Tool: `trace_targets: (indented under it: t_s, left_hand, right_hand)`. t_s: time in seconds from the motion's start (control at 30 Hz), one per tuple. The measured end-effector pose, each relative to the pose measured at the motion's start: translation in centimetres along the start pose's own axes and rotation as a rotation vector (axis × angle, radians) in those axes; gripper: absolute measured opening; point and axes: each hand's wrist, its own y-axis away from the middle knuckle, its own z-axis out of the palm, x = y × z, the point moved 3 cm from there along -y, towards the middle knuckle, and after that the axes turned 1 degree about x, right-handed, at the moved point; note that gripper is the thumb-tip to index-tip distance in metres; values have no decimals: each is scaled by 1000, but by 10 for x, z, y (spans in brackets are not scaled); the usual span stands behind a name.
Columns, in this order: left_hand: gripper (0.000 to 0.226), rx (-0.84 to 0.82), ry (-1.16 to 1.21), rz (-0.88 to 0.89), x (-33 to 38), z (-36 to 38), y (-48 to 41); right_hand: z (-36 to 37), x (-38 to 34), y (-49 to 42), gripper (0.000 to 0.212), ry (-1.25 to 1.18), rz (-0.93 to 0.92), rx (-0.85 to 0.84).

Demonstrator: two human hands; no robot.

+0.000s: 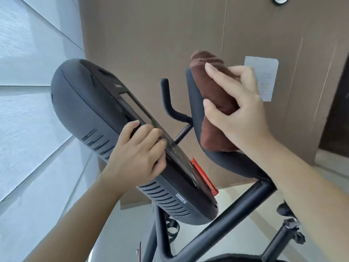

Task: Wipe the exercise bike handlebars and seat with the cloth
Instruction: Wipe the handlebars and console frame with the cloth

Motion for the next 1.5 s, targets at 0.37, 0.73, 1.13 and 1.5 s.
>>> trace_targets:
  t_s: [0.37, 0.73, 1.13, 1.5]
  left_hand:
    - [18, 131, 60, 103, -29, 1, 14]
    - [39, 125, 124, 52, -29, 1, 18]
    - [55, 84, 169, 63, -30, -5, 19]
    - [52, 87, 199, 57, -31, -5, 20]
  right_hand:
    - [-16, -26, 27, 44, 375, -126, -95]
    - [32, -42, 69, 46, 857, -121, -32]
    - [29, -50, 16, 41, 630, -79, 170]
    - [-9, -12, 137, 52, 715, -6, 3]
